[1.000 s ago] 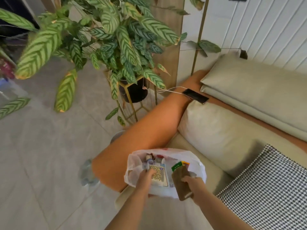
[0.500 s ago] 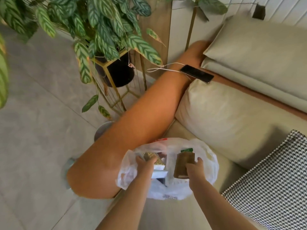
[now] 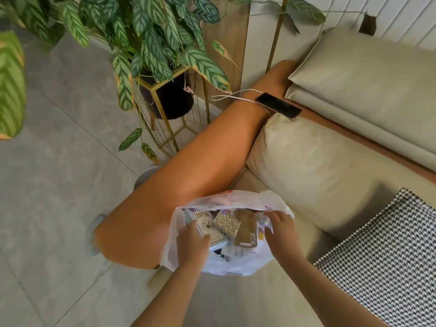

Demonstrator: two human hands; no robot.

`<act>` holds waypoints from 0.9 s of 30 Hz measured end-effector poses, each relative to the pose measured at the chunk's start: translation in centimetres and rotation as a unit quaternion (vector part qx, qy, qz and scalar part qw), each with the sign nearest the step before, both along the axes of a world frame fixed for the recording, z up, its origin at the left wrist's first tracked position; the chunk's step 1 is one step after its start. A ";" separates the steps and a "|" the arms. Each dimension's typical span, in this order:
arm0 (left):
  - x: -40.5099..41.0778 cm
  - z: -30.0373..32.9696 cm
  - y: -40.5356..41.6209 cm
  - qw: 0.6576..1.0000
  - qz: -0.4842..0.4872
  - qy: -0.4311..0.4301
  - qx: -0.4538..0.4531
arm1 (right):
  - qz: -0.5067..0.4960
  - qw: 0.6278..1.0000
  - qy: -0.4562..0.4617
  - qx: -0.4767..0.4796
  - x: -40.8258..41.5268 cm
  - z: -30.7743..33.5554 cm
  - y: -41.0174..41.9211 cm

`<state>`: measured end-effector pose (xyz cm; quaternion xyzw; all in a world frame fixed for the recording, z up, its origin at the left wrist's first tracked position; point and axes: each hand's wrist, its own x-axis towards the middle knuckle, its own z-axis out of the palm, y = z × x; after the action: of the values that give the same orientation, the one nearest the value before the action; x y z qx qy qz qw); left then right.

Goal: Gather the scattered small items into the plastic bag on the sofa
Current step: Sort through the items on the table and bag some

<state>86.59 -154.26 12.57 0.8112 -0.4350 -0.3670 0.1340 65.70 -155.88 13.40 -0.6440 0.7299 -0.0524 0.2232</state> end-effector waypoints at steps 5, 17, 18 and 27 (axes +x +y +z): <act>0.9 1.8 2.8 0.966 0.071 -0.244 -0.044 | -0.009 0.996 0.088 -0.010 -2.5 0.2 0.8; -2.7 1.5 4.9 0.950 0.284 0.118 -0.055 | -0.115 0.949 -0.288 0.054 -3.4 -0.9 0.5; -2.7 2.1 5.2 0.949 0.285 0.118 -0.061 | -0.108 0.954 -0.277 0.047 -3.9 -0.2 0.5; -4.2 5.9 7.5 0.965 0.239 0.074 -0.082 | -0.120 0.961 -0.247 0.027 -7.1 4.1 -0.6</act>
<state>82.42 -146.78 18.46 0.8486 -0.2456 -0.3460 0.3158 58.60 -156.48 17.55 -0.5121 0.7254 -0.2168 0.4057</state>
